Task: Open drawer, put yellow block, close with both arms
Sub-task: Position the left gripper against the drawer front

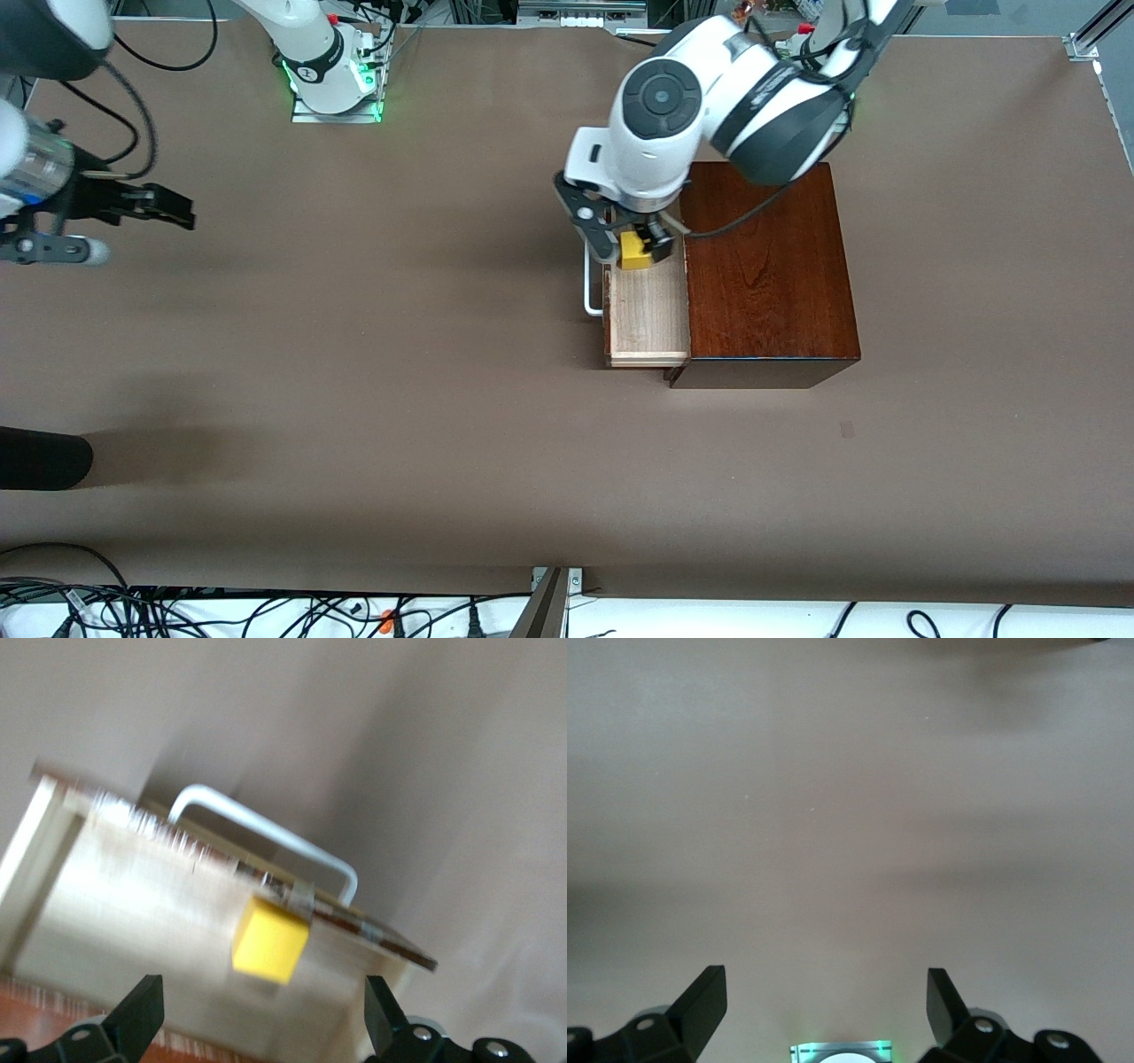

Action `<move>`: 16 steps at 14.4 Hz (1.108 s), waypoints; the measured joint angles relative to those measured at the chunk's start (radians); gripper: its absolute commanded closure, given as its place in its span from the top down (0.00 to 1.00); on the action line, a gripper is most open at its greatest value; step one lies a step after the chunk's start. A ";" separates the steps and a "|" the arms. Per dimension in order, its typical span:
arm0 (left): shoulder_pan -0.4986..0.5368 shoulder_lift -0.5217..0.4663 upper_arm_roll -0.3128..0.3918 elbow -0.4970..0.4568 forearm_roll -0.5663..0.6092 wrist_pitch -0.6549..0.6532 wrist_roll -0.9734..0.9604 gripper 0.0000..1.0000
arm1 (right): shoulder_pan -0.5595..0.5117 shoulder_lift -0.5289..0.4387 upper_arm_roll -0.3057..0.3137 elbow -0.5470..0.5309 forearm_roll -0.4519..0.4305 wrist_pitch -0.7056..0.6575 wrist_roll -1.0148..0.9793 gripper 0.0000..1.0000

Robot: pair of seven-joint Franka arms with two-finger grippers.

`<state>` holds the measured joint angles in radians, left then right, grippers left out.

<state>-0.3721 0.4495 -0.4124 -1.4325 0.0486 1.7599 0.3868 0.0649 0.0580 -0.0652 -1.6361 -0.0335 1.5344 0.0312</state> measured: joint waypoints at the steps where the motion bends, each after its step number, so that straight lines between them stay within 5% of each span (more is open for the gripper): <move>1: -0.012 0.020 0.000 0.000 0.000 0.062 0.090 1.00 | -0.039 -0.001 0.030 0.002 0.000 0.000 -0.010 1.00; 7: -0.028 0.157 0.001 -0.032 0.000 0.294 0.486 1.00 | -0.057 -0.012 0.065 0.013 -0.001 -0.011 -0.010 1.00; 16: -0.037 0.166 -0.001 -0.164 0.050 0.440 0.544 1.00 | -0.066 -0.013 0.017 0.016 0.031 -0.007 -0.010 1.00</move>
<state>-0.4087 0.6158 -0.4129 -1.5961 0.0981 2.2000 0.9312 -0.0011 0.0445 -0.0481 -1.6203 -0.0025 1.5279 0.0212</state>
